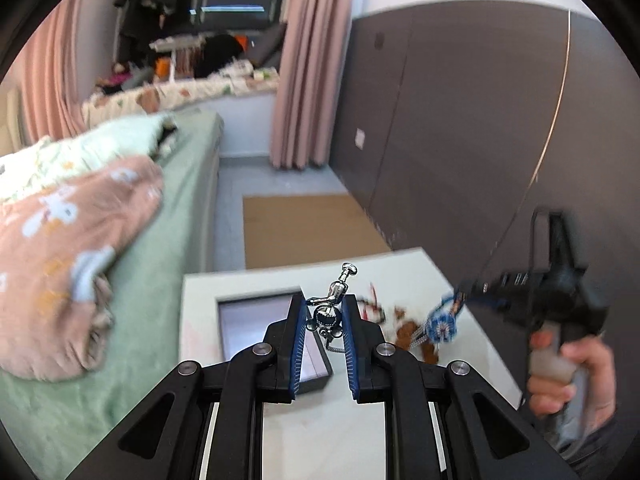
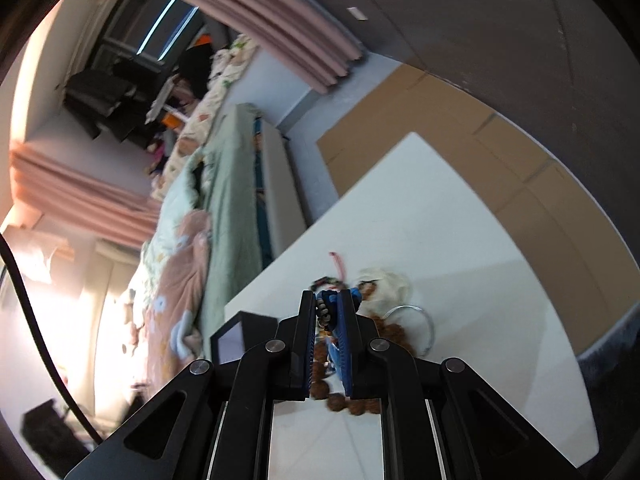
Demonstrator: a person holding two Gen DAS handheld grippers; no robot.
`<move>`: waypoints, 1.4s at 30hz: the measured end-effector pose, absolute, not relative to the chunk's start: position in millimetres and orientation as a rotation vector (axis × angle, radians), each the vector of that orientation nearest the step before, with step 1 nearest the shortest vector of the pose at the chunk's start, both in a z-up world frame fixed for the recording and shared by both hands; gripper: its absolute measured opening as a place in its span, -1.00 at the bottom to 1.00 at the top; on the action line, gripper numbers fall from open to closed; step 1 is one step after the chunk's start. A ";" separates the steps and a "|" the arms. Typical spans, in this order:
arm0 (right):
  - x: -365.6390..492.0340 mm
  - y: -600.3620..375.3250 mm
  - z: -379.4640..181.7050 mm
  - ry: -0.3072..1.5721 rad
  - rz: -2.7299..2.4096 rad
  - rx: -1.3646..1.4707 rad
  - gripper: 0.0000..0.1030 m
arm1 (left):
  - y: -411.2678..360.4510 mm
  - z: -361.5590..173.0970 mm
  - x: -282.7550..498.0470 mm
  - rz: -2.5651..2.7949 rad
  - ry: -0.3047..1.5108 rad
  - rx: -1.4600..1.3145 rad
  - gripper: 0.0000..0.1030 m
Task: Organize jewelry
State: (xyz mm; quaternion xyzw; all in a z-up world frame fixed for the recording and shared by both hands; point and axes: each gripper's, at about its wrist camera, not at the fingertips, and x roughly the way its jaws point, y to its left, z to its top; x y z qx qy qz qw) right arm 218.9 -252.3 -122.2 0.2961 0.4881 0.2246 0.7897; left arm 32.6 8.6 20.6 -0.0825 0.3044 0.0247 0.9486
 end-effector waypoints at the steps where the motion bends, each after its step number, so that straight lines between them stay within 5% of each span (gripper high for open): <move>1: 219.6 -253.4 -122.7 1.055 0.468 0.635 -0.77 | 10.8 28.0 29.5 0.057 0.601 -0.167 -0.65; 13: 217.2 -256.6 -123.8 1.077 0.415 0.595 -0.77 | 31.1 113.9 3.9 0.109 0.419 -0.103 -0.65; 28: 214.7 -217.6 -142.2 1.211 0.498 0.488 -0.77 | 11.5 158.9 0.3 0.082 0.330 -0.011 -0.65; 32: 214.0 -210.9 -144.3 1.236 0.485 0.453 -0.24 | 5.3 169.5 -0.9 0.075 0.311 0.013 -0.64; 42: 205.4 -196.7 -133.7 1.220 0.562 0.427 -0.21 | 1.8 171.1 3.3 0.053 0.322 0.003 -0.64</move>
